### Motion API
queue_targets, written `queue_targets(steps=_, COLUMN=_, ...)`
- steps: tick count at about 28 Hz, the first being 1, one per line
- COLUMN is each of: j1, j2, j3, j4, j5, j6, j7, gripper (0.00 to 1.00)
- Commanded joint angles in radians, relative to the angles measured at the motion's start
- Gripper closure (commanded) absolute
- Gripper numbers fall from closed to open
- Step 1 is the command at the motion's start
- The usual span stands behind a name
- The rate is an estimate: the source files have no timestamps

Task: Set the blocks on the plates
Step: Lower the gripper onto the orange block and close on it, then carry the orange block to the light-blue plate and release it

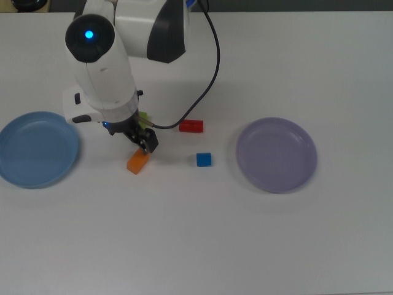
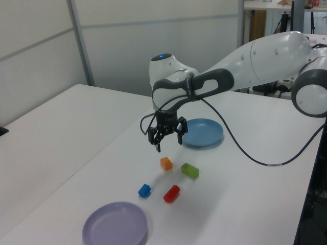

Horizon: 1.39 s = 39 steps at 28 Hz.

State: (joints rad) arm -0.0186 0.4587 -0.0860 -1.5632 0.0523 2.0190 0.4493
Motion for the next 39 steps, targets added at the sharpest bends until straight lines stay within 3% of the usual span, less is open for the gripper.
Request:
queue_targets(steps=1, j1=0.017, j2=0.006, j3=-0.006, j4=-0.038, j5=-0.028, j6=0.069, j7=0.042, gripper=0.03)
queue_targets(steps=6, j1=0.026, j2=0.024, j3=-0.006, j4=-0.058, j5=-0.063, j6=0.11, j7=0.058, gripper=0.04)
queue_targets(steps=12, j1=0.029, j2=0.041, j3=-0.006, j4=-0.061, j5=-0.065, j6=0.125, j7=0.074, gripper=0.09)
queue_targets(steps=20, j1=0.029, j2=0.061, j3=-0.006, j4=-0.061, j5=-0.063, j6=0.145, j7=0.075, gripper=0.35)
queue_targets(steps=28, j1=0.029, j2=0.061, j3=-0.006, j4=-0.061, j5=-0.065, j6=0.145, j7=0.074, gripper=0.36)
queue_targets(steps=39, j1=0.031, j2=0.08, j3=-0.006, j4=-0.061, j5=-0.08, j6=0.145, j7=0.065, gripper=0.71)
